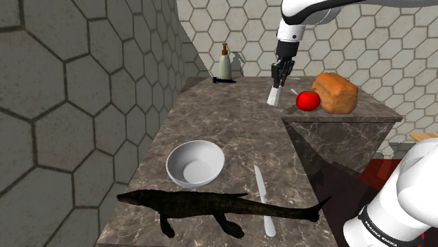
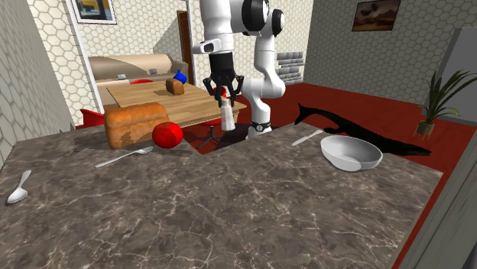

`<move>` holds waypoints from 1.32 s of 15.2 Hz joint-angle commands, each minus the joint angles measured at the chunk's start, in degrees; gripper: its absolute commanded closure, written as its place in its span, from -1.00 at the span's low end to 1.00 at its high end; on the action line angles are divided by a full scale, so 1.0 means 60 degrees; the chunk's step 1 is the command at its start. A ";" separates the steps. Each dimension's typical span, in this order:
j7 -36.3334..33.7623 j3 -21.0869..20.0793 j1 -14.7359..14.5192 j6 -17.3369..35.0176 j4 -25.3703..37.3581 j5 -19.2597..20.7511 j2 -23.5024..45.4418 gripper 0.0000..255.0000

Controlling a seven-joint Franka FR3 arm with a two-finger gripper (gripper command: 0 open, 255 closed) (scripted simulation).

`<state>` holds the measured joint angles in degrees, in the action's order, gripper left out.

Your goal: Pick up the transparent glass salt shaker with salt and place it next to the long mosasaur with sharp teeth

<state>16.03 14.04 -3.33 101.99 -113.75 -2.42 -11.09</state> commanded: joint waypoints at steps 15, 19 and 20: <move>-0.0552 -0.0285 -0.0192 -0.1735 0.1589 -0.0015 -0.0177 1.00; -0.1487 -0.0888 -0.0518 -0.1624 0.0878 -0.0050 -0.0845 1.00; -0.1719 -0.1043 -0.0598 -0.1601 0.0730 -0.0075 -0.0987 1.00</move>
<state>7.15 8.68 -6.46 92.02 -108.12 -2.76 -16.03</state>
